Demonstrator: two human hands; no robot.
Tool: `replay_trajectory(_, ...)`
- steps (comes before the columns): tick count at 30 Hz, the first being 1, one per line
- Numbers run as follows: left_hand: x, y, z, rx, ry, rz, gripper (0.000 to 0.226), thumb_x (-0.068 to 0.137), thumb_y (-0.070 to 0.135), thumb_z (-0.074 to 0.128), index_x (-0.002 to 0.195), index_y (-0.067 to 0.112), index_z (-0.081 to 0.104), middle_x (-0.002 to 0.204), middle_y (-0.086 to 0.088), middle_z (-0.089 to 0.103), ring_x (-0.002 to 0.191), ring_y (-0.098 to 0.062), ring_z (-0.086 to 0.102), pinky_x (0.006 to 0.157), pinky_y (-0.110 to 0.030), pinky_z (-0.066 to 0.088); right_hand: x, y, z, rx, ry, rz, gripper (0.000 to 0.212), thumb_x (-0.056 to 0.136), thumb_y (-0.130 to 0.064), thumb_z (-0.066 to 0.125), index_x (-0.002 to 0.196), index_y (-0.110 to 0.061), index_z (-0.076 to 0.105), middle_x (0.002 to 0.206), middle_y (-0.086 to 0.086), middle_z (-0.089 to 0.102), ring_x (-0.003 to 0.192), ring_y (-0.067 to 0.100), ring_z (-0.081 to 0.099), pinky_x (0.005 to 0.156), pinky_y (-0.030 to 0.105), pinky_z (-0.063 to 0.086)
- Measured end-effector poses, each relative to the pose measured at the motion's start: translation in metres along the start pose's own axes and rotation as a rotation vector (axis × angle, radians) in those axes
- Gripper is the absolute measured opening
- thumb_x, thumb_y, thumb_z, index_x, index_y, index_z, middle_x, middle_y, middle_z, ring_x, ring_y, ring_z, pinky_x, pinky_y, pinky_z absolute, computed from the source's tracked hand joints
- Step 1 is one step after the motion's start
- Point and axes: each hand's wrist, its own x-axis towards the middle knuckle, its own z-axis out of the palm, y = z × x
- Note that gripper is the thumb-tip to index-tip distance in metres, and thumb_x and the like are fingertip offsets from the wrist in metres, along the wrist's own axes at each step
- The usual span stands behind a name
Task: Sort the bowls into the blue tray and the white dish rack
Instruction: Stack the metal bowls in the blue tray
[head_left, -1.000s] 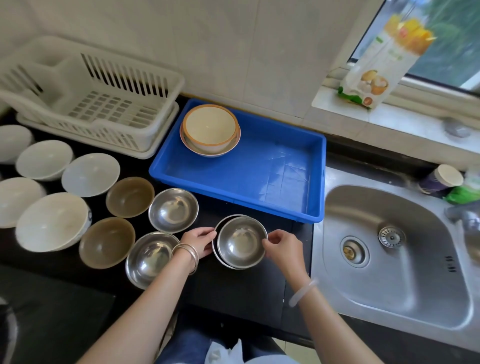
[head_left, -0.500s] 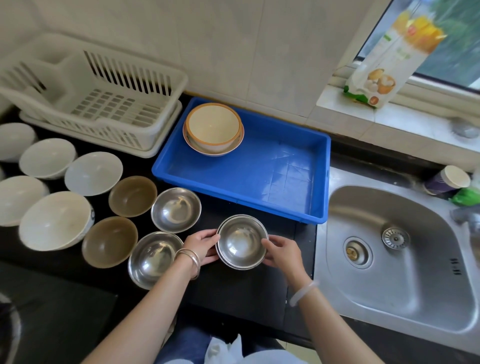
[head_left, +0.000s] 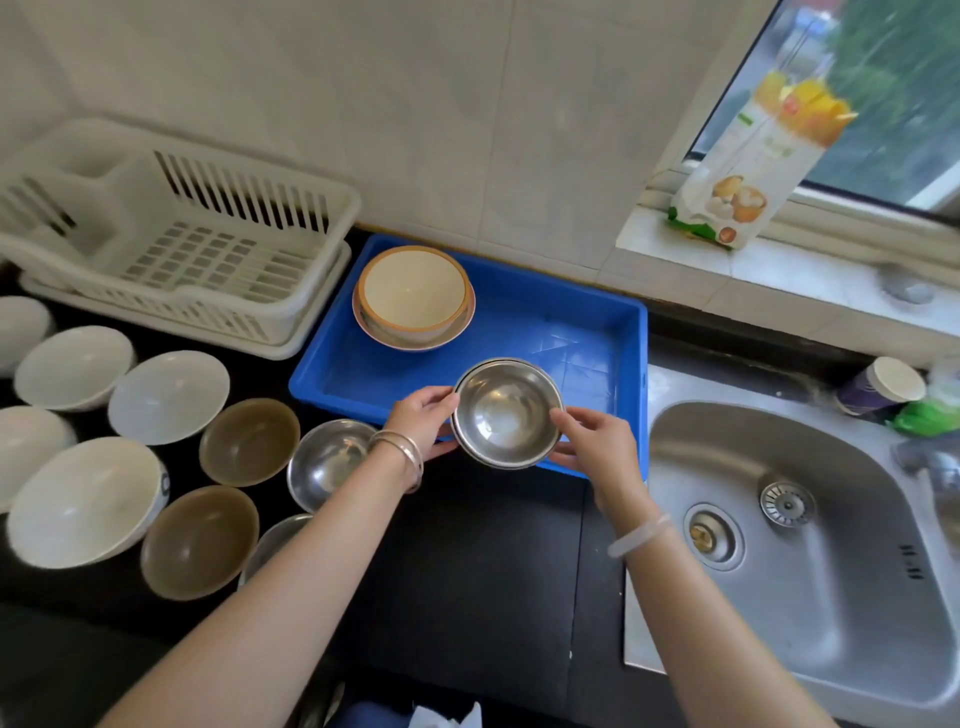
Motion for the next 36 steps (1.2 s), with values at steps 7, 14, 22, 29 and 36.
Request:
replay_trajectory(7, 0.049, 0.022, 0.032, 0.000, -0.060, -0.136, 0.035, 0.096, 0.022, 0.045, 0.130, 0.019, 0.047, 0.124, -0.006, 0.049, 0.091, -0.031, 0.058, 0.075, -0.041, 0.053, 0.058, -0.014, 0.002, 0.009, 0.016, 0.070, 0.024, 0.088, -0.021, 0.066, 0.106, -0.006, 0.066, 0.093, 0.010, 0.068, 0.066, 0.020, 0.070, 0.054, 0.019, 0.056)
replay_trajectory(14, 0.097, 0.013, 0.045, -0.045, -0.025, -0.208, 0.035, 0.097, 0.018, 0.042, 0.131, 0.018, 0.046, 0.135, -0.013, 0.049, 0.106, -0.029, 0.055, 0.080, -0.042, 0.051, 0.104, -0.005, 0.013, 0.004, 0.018, 0.151, 0.028, 0.090, -0.020, 0.063, 0.111, -0.002, 0.065, 0.097, 0.012, 0.067, 0.065, 0.021, 0.066, 0.054, 0.020, 0.057)
replay_trajectory(22, 0.132, 0.006, 0.053, -0.130, -0.025, -0.204, 0.036, 0.096, 0.017, 0.044, 0.130, 0.005, 0.046, 0.114, -0.013, 0.055, 0.099, -0.025, 0.055, 0.084, -0.035, 0.048, 0.136, -0.001, 0.020, 0.023, 0.065, 0.190, 0.026, 0.091, -0.020, 0.062, 0.111, -0.004, 0.063, 0.095, 0.012, 0.064, 0.067, 0.022, 0.063, 0.061, 0.026, 0.058)
replay_trajectory(29, 0.145, 0.000, 0.060, -0.391, -0.027, -0.222, 0.041, 0.094, 0.021, 0.050, 0.130, 0.003, 0.045, 0.127, -0.016, 0.055, 0.106, -0.027, 0.055, 0.088, -0.037, 0.047, 0.160, -0.010, 0.028, 0.082, 0.062, 0.188, 0.030, 0.092, -0.021, 0.060, 0.115, -0.002, 0.060, 0.095, 0.014, 0.061, 0.070, 0.026, 0.060, 0.070, 0.034, 0.057)
replay_trajectory(36, 0.157, 0.007, 0.071, -0.498, -0.012, -0.179, 0.037, 0.095, 0.020, 0.048, 0.127, 0.002, 0.047, 0.132, -0.018, 0.053, 0.105, -0.025, 0.056, 0.088, -0.033, 0.046, 0.181, -0.020, 0.037, 0.128, 0.039, 0.198, 0.029, 0.092, -0.024, 0.059, 0.114, -0.005, 0.060, 0.108, 0.017, 0.064, 0.080, 0.027, 0.065, 0.065, 0.028, 0.056)
